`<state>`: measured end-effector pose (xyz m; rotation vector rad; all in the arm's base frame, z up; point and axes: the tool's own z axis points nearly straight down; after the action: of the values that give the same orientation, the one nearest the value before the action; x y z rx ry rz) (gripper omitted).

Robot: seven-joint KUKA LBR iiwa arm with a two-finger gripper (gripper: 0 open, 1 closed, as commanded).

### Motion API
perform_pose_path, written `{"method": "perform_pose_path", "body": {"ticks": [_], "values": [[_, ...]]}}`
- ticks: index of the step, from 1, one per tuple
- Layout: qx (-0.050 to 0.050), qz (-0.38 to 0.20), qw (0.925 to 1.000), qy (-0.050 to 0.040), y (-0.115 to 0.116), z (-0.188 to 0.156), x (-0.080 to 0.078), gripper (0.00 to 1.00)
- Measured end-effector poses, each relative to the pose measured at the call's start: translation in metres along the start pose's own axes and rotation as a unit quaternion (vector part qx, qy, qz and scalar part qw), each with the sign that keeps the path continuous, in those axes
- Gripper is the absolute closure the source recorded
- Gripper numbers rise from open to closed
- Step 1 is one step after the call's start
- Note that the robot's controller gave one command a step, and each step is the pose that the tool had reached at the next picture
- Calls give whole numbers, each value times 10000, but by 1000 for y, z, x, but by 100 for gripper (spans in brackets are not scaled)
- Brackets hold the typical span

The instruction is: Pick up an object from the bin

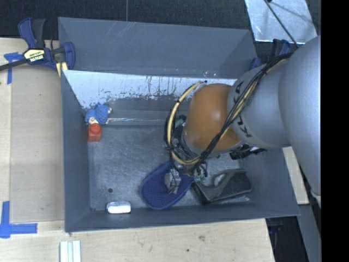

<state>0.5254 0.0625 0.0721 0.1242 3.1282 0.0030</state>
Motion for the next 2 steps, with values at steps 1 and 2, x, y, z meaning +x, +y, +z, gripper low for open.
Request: {"method": "perform_pose_path", "body": {"ticks": [1,2], "values": [[-2,2,10000,-6,0,-1,0,100],[1,5,10000,3,0,0,0,0]]}}
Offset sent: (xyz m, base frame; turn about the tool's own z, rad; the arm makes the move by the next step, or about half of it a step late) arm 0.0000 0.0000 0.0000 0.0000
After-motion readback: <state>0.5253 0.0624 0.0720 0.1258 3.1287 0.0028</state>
